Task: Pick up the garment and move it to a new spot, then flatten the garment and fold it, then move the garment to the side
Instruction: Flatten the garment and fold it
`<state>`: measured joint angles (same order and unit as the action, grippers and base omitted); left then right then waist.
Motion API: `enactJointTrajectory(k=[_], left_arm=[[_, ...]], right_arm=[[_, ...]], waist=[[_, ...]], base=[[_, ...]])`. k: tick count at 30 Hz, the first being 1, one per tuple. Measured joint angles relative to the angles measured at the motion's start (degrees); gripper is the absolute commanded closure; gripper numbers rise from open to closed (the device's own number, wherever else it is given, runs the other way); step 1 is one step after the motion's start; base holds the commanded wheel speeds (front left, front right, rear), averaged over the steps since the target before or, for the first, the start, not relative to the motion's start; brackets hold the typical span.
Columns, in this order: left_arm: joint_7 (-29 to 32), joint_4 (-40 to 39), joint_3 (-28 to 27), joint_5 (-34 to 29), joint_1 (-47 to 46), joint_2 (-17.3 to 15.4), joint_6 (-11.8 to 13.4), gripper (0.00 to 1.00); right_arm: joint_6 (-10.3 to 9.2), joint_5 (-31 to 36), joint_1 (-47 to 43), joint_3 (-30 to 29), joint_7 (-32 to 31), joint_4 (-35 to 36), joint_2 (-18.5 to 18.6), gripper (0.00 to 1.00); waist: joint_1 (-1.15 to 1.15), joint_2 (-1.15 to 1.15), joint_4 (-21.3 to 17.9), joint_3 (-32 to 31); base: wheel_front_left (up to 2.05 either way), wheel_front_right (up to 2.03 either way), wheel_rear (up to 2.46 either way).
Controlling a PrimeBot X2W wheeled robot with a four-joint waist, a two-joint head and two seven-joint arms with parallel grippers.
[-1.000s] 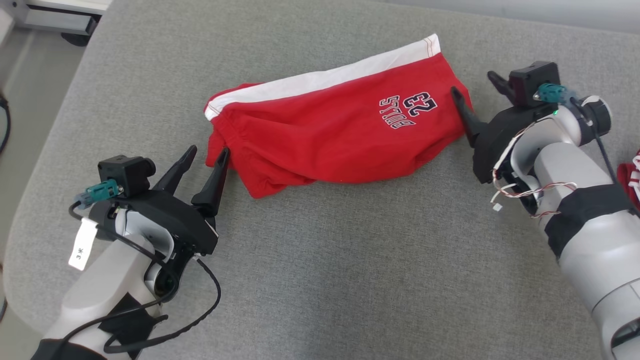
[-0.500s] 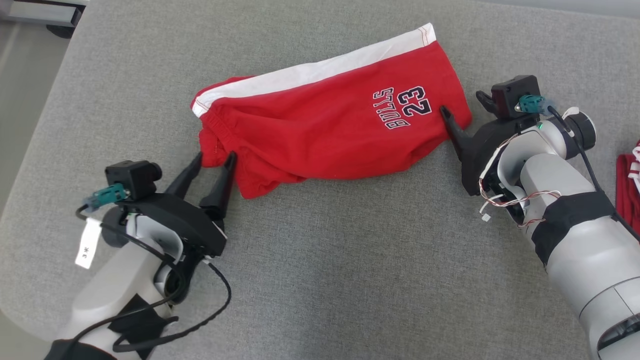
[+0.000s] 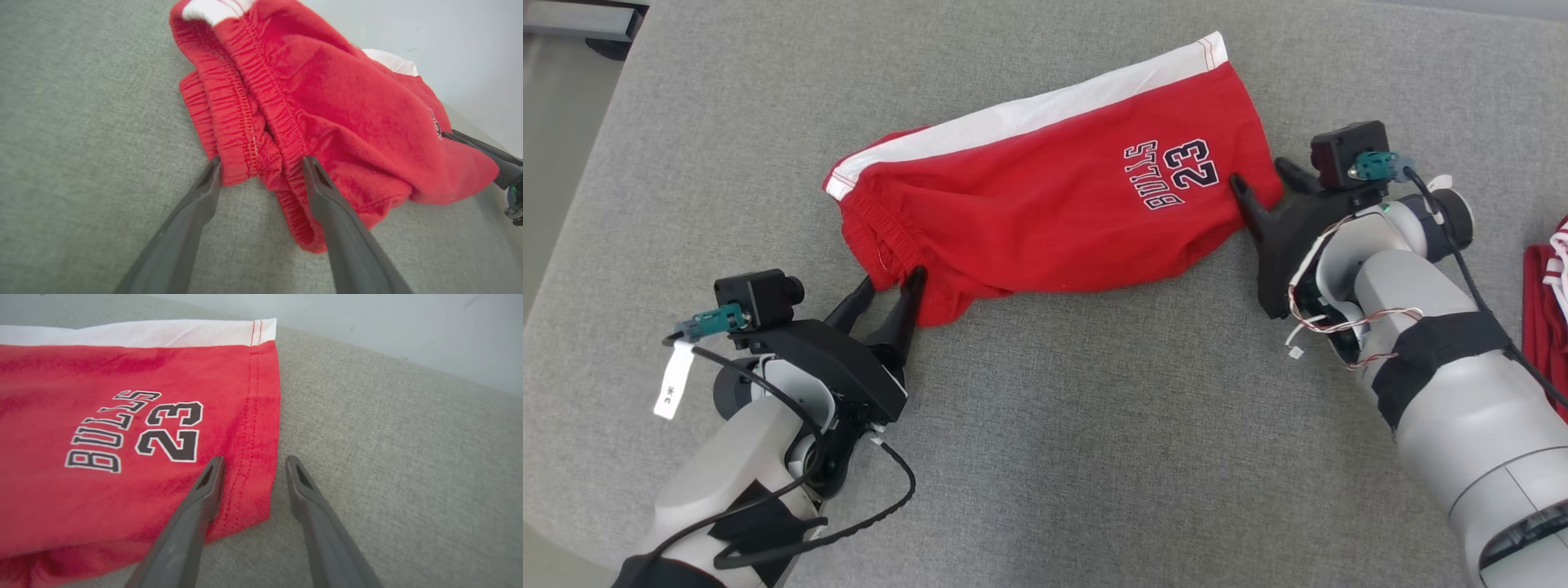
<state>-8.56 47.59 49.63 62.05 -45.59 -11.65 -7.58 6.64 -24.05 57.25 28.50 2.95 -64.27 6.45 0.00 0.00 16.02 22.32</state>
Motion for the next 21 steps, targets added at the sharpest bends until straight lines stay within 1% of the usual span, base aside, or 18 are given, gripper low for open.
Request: enactJointTrajectory(k=[1, 2, 3, 9, 13, 20, 21], left_arm=[[0.1, 0.0, 0.1, 0.1, -0.1, -0.1, 0.0, 0.53], [0.3, 0.2, 0.1, 0.3, -0.3, -0.1, 0.0, 0.74], [0.7, 0.2, 0.4, 0.5, -0.4, -0.2, 0.0, 1.0], [1.0, 0.9, 1.7, 0.5, -0.8, -0.7, 0.0, 1.0], [0.9, 1.0, 2.5, 0.5, -0.9, -0.8, 0.0, 1.0], [-0.4, 1.0, 4.1, 1.0, -0.2, -2.0, 0.0, 1.0], [-1.0, 0.2, 5.1, 1.1, 1.7, -2.6, 0.0, 1.0]], right_arm=[[0.12, -0.1, 0.1, 0.1, -0.2, 0.0, -0.2, 1.0], [0.25, -0.1, 0.2, 0.1, -0.4, -0.1, -0.3, 1.0], [0.4, -0.1, 0.4, 0.1, -0.5, -0.1, -0.6, 1.0], [0.44, -0.9, 0.7, 0.0, -0.3, -0.4, -0.9, 1.0], [0.44, -1.6, 0.1, -0.4, 1.0, -0.5, -0.6, 1.0], [0.51, -3.1, -4.0, -1.2, 4.9, -0.4, 0.8, 1.0], [0.57, -3.8, -6.7, -1.4, 6.8, -0.3, 1.1, 1.0]], waist=[[0.0, 0.0, -0.1, 0.1], [0.0, 0.0, -0.1, 0.1], [0.0, 0.0, -0.2, 0.1], [0.0, 0.0, -0.3, 0.1], [0.0, 0.0, -0.2, -0.5], [0.0, 0.0, -0.3, -3.0], [0.0, 0.0, -0.6, -4.6]], base=[[0.0, 0.0, 0.0], [0.0, 0.0, 0.0], [0.0, 0.0, 0.0], [0.0, 0.0, 0.0], [0.0, 0.0, 0.0], [0.0, 0.0, 0.0], [0.0, 0.0, 0.0]])
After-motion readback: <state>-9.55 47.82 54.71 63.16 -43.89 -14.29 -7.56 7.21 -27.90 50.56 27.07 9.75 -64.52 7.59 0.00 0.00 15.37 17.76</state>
